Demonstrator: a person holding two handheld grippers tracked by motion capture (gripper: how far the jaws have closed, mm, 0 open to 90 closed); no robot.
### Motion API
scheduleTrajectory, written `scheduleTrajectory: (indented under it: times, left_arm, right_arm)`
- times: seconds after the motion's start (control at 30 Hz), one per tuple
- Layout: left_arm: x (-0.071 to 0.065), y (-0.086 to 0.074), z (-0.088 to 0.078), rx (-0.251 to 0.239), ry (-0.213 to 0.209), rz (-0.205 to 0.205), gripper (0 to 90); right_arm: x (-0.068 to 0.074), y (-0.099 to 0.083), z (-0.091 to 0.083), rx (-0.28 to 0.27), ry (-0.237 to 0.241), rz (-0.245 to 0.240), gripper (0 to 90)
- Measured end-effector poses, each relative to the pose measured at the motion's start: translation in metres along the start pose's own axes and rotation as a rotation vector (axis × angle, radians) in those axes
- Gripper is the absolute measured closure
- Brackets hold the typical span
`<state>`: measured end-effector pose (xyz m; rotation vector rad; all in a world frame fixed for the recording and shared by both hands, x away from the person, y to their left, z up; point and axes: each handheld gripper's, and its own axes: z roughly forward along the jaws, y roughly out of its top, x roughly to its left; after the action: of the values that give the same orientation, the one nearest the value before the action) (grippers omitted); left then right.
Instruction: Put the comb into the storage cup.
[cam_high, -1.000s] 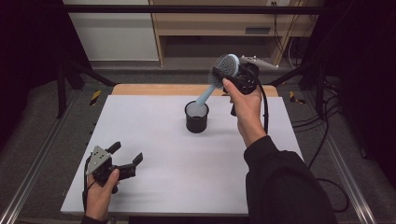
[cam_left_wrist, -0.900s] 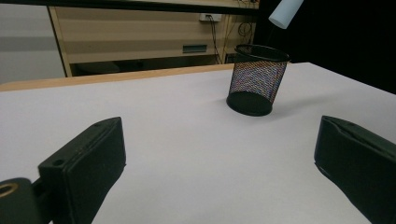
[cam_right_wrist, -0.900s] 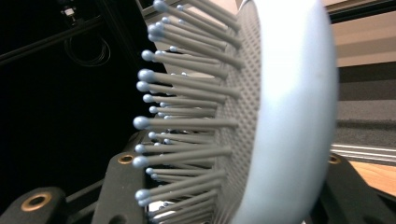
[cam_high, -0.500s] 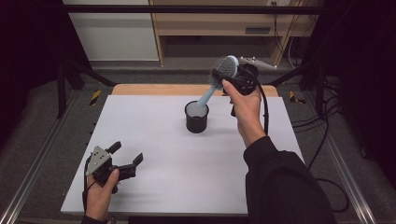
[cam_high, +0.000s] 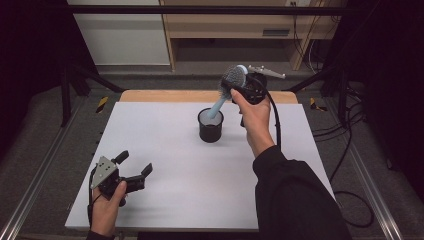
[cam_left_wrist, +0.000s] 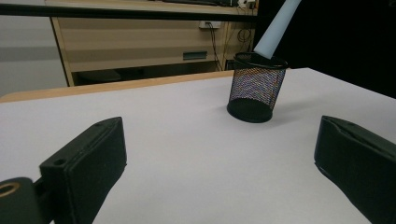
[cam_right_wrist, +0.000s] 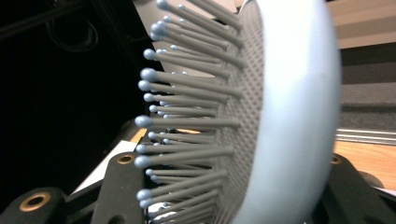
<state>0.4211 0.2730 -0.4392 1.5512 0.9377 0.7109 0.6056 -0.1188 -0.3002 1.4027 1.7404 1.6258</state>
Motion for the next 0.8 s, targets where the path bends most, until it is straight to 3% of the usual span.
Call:
scheduleTrajectory:
  times: [0.5, 0.8]
  left_arm:
    - [0.0, 0.001, 0.001, -0.016, 0.004, 0.005, 2.4]
    - [-0.001, 0.001, 0.002, -0.009, 0.006, 0.015, 2.6]
  right_arm:
    - [-0.003, -0.02, 0.018, 0.05, 0.015, 0.015, 50.1]
    - [-0.005, -0.027, 0.023, 0.071, -0.007, 0.008, 50.1]
